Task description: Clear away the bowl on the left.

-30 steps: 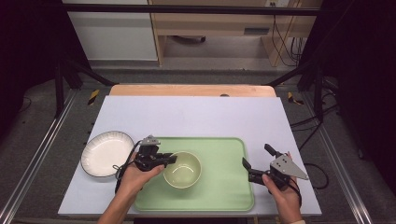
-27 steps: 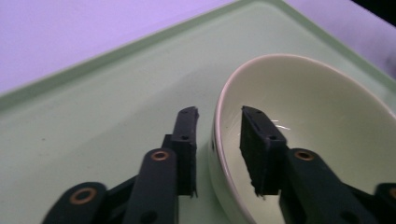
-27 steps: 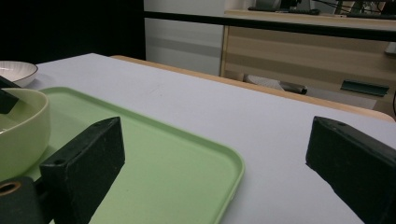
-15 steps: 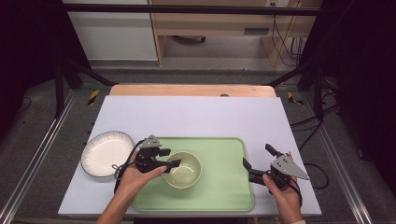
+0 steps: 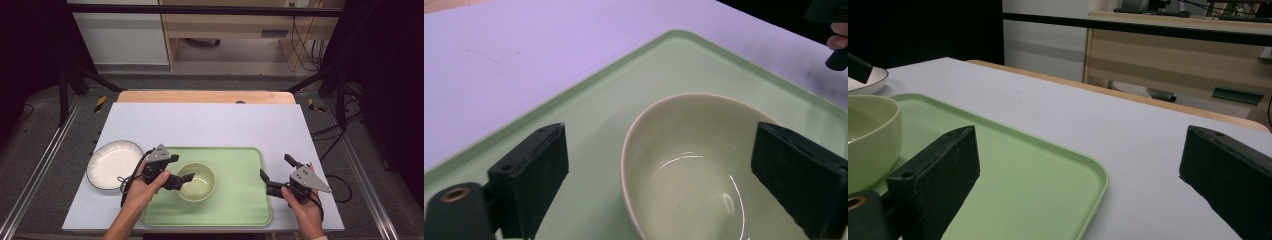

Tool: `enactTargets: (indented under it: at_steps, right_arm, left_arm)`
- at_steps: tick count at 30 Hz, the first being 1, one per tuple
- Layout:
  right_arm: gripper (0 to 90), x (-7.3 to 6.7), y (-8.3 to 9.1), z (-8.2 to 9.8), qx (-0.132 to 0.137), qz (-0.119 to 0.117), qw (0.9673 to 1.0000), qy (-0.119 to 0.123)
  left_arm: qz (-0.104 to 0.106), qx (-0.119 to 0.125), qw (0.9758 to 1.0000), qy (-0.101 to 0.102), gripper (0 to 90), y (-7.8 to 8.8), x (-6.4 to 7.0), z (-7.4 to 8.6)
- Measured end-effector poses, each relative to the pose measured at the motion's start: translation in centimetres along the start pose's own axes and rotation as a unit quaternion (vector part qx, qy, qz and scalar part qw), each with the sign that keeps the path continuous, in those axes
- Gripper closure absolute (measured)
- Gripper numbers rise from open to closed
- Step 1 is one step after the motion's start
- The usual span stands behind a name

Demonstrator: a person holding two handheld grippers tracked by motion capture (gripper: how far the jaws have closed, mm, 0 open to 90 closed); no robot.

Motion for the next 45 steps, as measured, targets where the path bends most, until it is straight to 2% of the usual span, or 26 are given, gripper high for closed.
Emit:
enactTargets:
  at_steps: [3, 8, 13, 17, 19, 21, 26, 28, 30, 32, 41, 45]
  right_arm:
    - [2.9, 0.0, 0.0, 0.0, 0.001, 0.000, 1.0000, -0.001]
    - [2.8, -0.1, 0.1, 0.0, 0.001, 0.001, 1.0000, 0.001]
    - [2.8, -0.1, 0.0, 0.0, 0.003, 0.001, 1.0000, 0.006]
    - [2.9, -0.2, 0.1, -0.1, 0.006, 0.003, 0.9999, 0.014]
    - [2.9, -0.2, 0.1, -0.1, 0.006, 0.007, 0.9998, 0.015]
    - [2.9, -0.2, 0.1, -0.1, 0.006, 0.008, 0.9998, 0.017]
    - [2.8, -0.1, 0.2, -0.1, 0.008, 0.008, 0.9998, 0.015]
    - [2.8, -0.1, 0.2, -0.1, 0.008, 0.008, 0.9998, 0.014]
    - [2.8, -0.1, 0.2, -0.1, 0.009, 0.007, 0.9998, 0.015]
    - [2.7, -0.1, 0.2, -0.1, 0.009, 0.006, 0.9998, 0.015]
    - [2.6, 0.2, 0.3, 0.0, 0.008, 0.009, 0.9999, 0.011]
    - [2.7, 0.1, 0.2, 0.0, 0.007, 0.006, 0.9999, 0.012]
  left_arm:
    - [0.002, 0.003, 0.9999, -0.011, 6.9, 0.4, 0.1, -0.1]
    - [0.007, 0.010, 0.9998, -0.018, 4.9, 1.3, 0.2, -0.2]
    - [0.002, 0.011, 0.9995, -0.028, 4.7, 2.3, 0.6, 0.8]
    - [-0.012, 0.037, 0.9989, -0.027, 4.6, 3.3, 0.3, 0.8]
    - [-0.013, 0.050, 0.9985, -0.020, 4.5, 3.6, 0.3, 0.8]
    - [-0.012, 0.053, 0.9983, -0.022, 4.4, 3.6, 0.4, 0.9]
    - [-0.011, 0.058, 0.9976, -0.037, 4.5, 3.6, 0.6, 1.3]
    - [-0.009, 0.056, 0.9971, -0.051, 4.4, 3.8, 0.7, 1.4]
    - [-0.017, 0.055, 0.9961, -0.067, 4.4, 4.1, 0.7, 1.6]
    - [-0.027, 0.067, 0.9950, -0.069, 4.6, 4.6, 0.5, 1.7]
    - [-0.040, 0.123, 0.9911, -0.030, 4.7, 7.0, -1.6, 2.5]
    - [-0.038, 0.129, 0.9906, -0.024, 4.8, 7.6, -2.1, 2.8]
Point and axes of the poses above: each handheld gripper's, and its own axes: y roughly backward along the jaws, z roughly out of its underside, x roughly to its right, the point moved 2 cm from there along -y, roughly forward along the jaws, and after that the axes turned 2 degrees about z, right-handed, at the moved point
